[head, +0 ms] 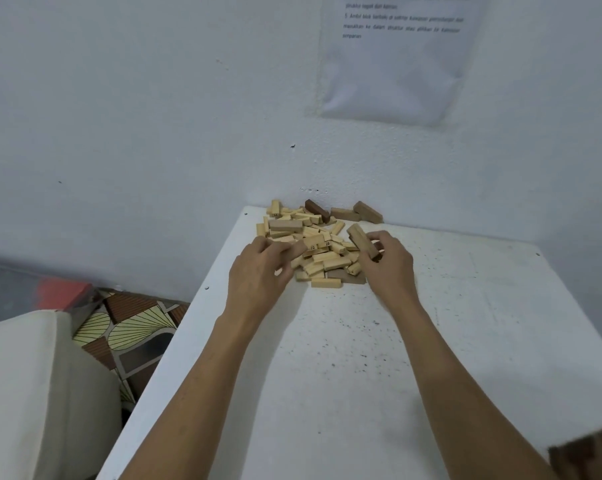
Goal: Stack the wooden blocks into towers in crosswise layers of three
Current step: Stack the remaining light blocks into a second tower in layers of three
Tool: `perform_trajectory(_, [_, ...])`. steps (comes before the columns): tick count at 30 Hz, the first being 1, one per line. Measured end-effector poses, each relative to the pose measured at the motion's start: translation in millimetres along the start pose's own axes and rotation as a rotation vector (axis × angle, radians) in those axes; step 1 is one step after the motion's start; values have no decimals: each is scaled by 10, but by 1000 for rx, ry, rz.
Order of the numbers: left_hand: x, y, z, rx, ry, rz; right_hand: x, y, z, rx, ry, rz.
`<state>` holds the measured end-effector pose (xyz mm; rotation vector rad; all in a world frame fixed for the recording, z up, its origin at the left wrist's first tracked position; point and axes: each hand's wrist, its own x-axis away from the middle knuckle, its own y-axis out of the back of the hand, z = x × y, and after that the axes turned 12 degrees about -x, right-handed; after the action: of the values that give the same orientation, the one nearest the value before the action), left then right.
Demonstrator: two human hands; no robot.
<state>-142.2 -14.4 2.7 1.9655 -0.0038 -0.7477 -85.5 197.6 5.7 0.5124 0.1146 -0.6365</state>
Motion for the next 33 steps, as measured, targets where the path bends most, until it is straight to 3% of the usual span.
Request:
perform_trajectory(6, [476, 312, -162, 162, 55, 51, 746, 283, 77, -149, -132, 108])
perform_trajectory(13, [1103, 451, -374, 206, 17, 200, 1459, 764, 185, -136, -185, 526])
perform_trajectory(17, [1439, 466, -514, 226, -1, 268, 1671, 828, 155, -23, -157, 654])
perform_trajectory(29, [1802, 452, -721, 198, -29, 342, 2046, 811, -41, 121, 103, 345])
perform_trajectory(33, [1912, 469, -763, 190, -20, 367, 2171, 898, -53, 39, 85, 189])
